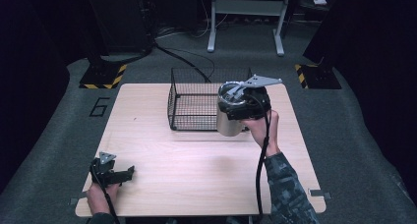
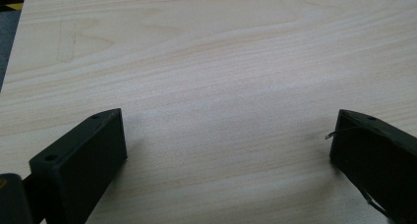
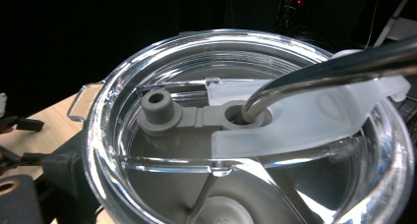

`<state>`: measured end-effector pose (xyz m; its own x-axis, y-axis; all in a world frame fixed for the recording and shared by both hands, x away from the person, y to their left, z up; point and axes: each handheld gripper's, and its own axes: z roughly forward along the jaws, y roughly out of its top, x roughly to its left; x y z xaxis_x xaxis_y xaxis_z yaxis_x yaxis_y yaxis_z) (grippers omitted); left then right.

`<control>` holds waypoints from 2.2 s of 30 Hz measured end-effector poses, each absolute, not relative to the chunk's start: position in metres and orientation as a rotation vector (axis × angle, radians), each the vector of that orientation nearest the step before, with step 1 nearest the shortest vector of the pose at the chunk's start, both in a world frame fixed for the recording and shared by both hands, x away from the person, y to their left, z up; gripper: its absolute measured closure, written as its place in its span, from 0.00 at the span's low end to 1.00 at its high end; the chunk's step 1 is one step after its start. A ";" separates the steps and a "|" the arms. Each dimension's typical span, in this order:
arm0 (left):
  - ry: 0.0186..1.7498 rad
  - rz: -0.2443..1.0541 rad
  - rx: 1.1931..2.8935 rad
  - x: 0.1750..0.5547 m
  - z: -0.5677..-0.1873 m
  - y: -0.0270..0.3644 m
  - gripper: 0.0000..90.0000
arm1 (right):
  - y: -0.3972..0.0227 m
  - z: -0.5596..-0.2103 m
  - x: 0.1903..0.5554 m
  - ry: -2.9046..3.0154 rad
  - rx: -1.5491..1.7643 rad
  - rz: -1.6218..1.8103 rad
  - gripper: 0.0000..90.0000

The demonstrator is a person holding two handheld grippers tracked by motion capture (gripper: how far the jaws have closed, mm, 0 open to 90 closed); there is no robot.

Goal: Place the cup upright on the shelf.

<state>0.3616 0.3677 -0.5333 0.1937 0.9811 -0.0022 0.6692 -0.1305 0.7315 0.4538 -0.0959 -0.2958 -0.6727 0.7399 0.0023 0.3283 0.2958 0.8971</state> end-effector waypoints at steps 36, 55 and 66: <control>1.540 0.667 1.871 0.362 -0.533 0.368 0.01 | -0.075 -0.274 0.505 2.124 0.979 1.303 0.04; 1.540 0.667 1.872 0.362 -0.533 0.368 0.01 | -0.069 -0.275 0.531 2.122 1.025 1.274 0.04; 1.540 0.667 1.871 0.362 -0.533 0.368 0.00 | -0.065 -0.280 0.546 2.111 1.050 1.273 0.04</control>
